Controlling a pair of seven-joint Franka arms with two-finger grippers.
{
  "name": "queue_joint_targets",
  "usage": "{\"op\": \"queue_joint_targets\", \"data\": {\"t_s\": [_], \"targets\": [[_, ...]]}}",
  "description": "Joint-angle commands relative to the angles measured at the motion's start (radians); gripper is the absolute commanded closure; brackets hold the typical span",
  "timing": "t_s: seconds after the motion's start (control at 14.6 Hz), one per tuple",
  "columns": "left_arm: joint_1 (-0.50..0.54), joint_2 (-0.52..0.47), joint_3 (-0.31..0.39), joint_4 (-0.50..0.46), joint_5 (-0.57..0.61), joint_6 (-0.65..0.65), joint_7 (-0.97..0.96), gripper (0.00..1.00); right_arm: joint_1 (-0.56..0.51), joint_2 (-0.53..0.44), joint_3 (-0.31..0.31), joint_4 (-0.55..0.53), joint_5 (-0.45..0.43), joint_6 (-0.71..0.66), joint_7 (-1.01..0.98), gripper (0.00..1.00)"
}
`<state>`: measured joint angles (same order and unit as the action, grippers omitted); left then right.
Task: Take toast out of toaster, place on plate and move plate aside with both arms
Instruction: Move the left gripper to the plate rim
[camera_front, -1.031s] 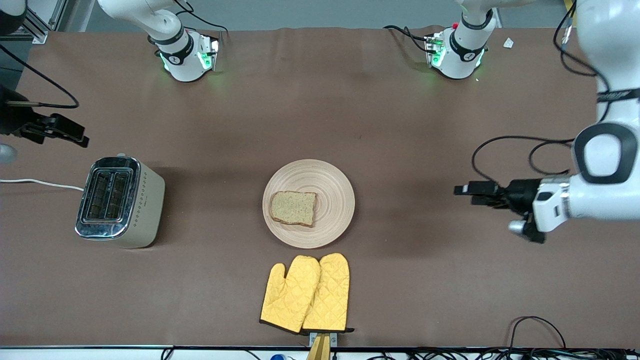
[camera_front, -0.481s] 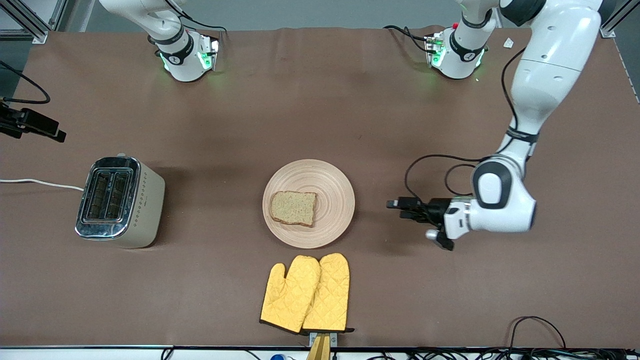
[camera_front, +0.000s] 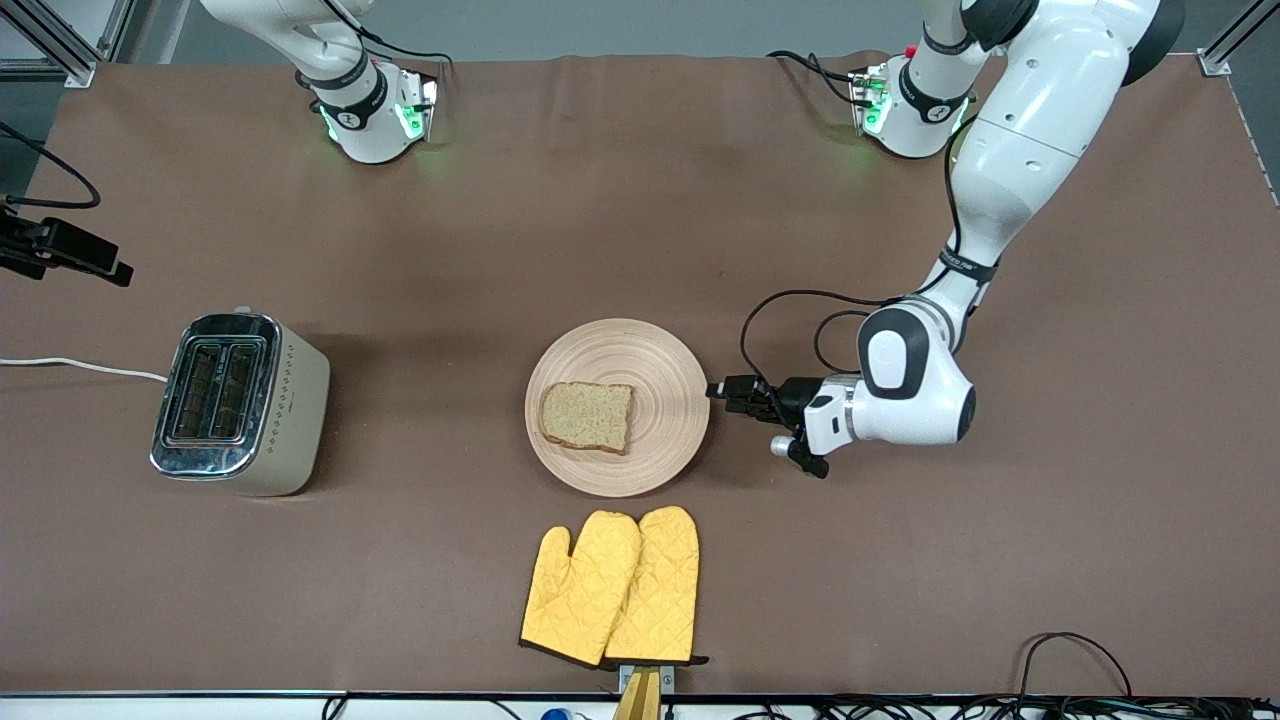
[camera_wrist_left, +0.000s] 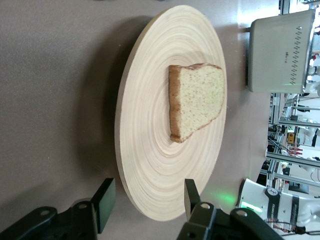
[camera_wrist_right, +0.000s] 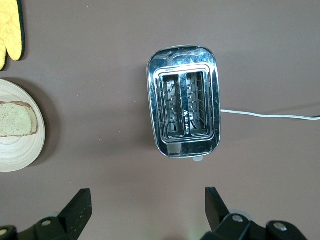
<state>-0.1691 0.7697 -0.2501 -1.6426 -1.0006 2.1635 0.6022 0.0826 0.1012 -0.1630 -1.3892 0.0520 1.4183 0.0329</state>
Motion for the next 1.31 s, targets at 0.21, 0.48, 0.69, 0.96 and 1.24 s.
{"op": "queue_joint_targets", "data": {"t_s": [0.21,0.48,0.69,0.96,1.24], "targets": [[0.000,0.036,0.002,-0.005,-0.023,0.025,0.016,0.44,-0.009,-0.044,0.022,-0.014,-0.023,0.004,-0.004,0.00],[-0.003,0.065,0.002,0.000,-0.059,0.042,0.016,0.50,-0.007,-0.078,0.022,-0.008,-0.027,0.014,-0.005,0.00],[-0.012,0.077,0.002,0.004,-0.096,0.045,0.016,0.53,0.011,-0.074,0.022,-0.019,-0.055,0.057,0.002,0.00],[-0.033,0.089,0.002,0.015,-0.139,0.068,0.017,0.59,0.009,-0.074,0.022,-0.034,-0.057,0.062,0.002,0.00],[-0.061,0.095,0.002,0.017,-0.167,0.073,0.017,0.72,0.011,-0.074,0.022,-0.068,-0.070,0.096,0.001,0.00]]}}
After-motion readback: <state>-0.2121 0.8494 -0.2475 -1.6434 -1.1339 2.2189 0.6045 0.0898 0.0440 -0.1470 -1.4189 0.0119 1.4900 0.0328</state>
